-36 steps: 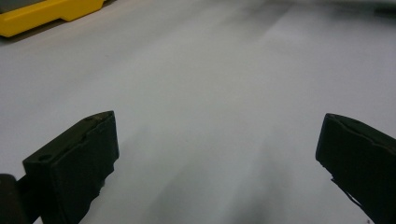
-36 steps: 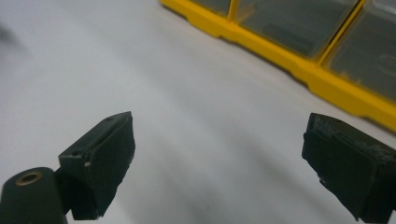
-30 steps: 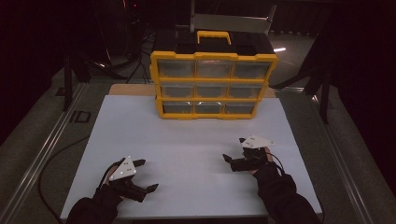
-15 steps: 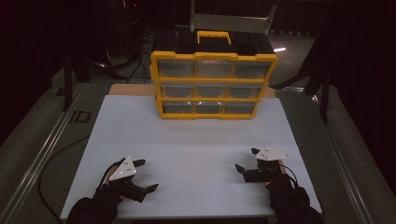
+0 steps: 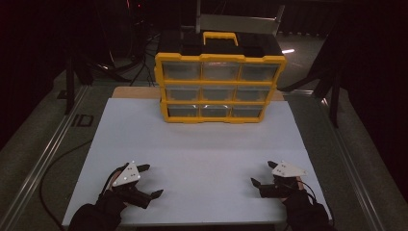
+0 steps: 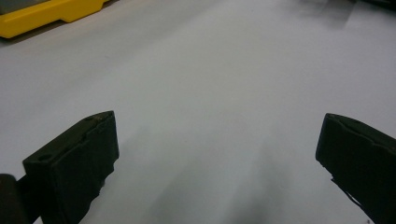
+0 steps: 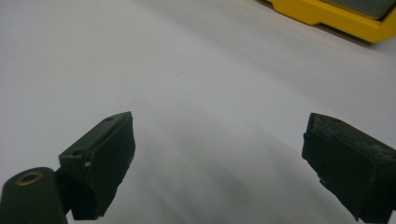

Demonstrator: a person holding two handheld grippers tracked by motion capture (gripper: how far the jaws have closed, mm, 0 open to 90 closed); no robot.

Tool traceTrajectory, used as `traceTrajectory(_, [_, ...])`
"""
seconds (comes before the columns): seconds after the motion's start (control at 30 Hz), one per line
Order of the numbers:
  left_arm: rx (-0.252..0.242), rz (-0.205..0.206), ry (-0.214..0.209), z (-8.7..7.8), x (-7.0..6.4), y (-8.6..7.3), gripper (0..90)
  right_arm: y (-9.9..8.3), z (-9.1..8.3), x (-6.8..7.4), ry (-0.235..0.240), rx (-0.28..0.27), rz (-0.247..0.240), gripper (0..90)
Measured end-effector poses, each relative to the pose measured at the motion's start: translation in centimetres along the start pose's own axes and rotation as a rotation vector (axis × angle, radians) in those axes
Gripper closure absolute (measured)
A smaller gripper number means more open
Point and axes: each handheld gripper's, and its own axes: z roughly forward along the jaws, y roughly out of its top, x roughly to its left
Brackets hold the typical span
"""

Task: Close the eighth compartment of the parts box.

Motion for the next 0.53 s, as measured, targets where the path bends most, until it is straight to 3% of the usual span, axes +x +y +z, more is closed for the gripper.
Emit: traceTrajectory(0.53, [0.004,0.001,0.002,0.1,-0.03,-0.03,0.0,-0.06,0.5,0.18,0.004,-0.007,-0.013,9.5])
